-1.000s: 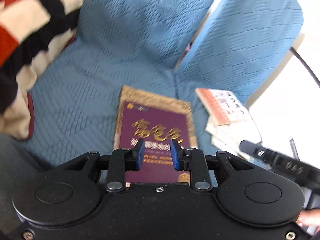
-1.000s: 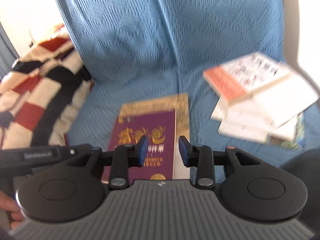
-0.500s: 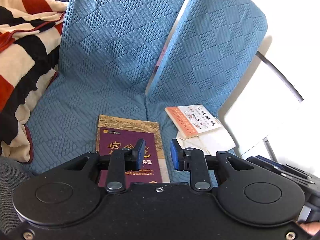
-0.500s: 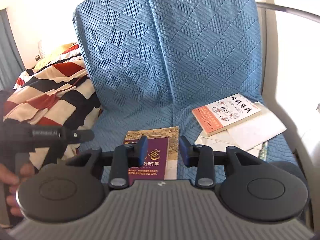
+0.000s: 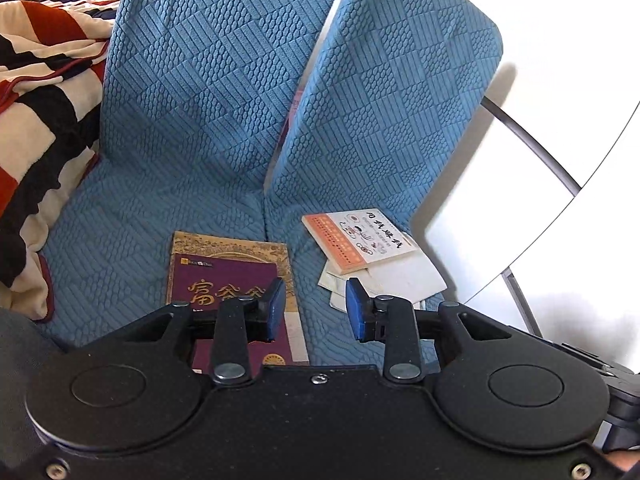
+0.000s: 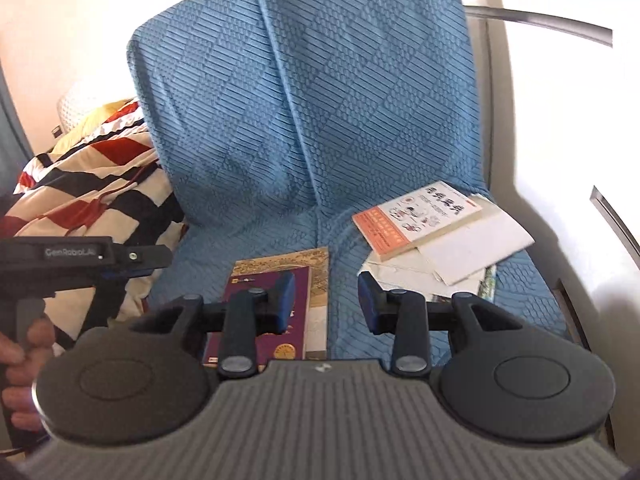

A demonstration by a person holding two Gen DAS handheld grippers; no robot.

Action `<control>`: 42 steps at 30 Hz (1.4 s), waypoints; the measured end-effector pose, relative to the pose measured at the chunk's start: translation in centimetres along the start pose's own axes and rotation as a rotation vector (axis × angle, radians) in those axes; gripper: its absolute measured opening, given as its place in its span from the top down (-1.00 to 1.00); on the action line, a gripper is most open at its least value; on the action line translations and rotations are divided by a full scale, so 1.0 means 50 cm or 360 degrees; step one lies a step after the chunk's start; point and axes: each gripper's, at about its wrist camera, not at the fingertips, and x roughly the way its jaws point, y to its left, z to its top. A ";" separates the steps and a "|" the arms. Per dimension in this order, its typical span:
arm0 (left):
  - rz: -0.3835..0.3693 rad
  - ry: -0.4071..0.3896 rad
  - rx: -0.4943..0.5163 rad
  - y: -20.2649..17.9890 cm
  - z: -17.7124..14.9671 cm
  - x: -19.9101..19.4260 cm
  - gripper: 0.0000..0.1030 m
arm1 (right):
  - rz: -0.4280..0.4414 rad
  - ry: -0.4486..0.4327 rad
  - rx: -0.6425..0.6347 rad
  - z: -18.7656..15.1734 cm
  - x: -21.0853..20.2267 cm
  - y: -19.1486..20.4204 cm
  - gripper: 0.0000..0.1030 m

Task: Organize objects
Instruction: 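Raise both tools and move toward the orange book on the white papers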

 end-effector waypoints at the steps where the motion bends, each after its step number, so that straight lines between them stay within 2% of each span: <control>1: -0.0002 0.0001 0.0003 -0.004 -0.001 0.000 0.41 | -0.0007 -0.0001 0.0011 -0.003 -0.002 -0.005 0.26; 17: -0.0051 0.0053 0.0072 -0.068 -0.013 0.026 0.27 | -0.0137 -0.0005 0.0073 -0.024 -0.023 -0.072 0.26; 21: -0.0060 0.0059 0.0091 -0.079 -0.014 0.030 0.17 | -0.0123 0.0008 0.0054 -0.027 -0.025 -0.080 0.25; 31: -0.0077 0.0097 0.0128 -0.099 -0.024 0.043 0.08 | -0.0174 0.0011 0.0064 -0.035 -0.032 -0.096 0.25; 35: -0.0082 0.0103 0.0144 -0.110 -0.028 0.052 -0.10 | -0.0205 0.0011 0.0084 -0.038 -0.037 -0.105 0.23; 38: -0.0079 0.0102 0.0171 -0.123 -0.029 0.062 -0.27 | -0.0215 0.0013 0.0106 -0.040 -0.042 -0.116 0.12; 42: -0.0105 0.0111 0.0187 -0.147 -0.033 0.076 -0.32 | -0.0247 0.0019 0.0106 -0.050 -0.047 -0.134 0.12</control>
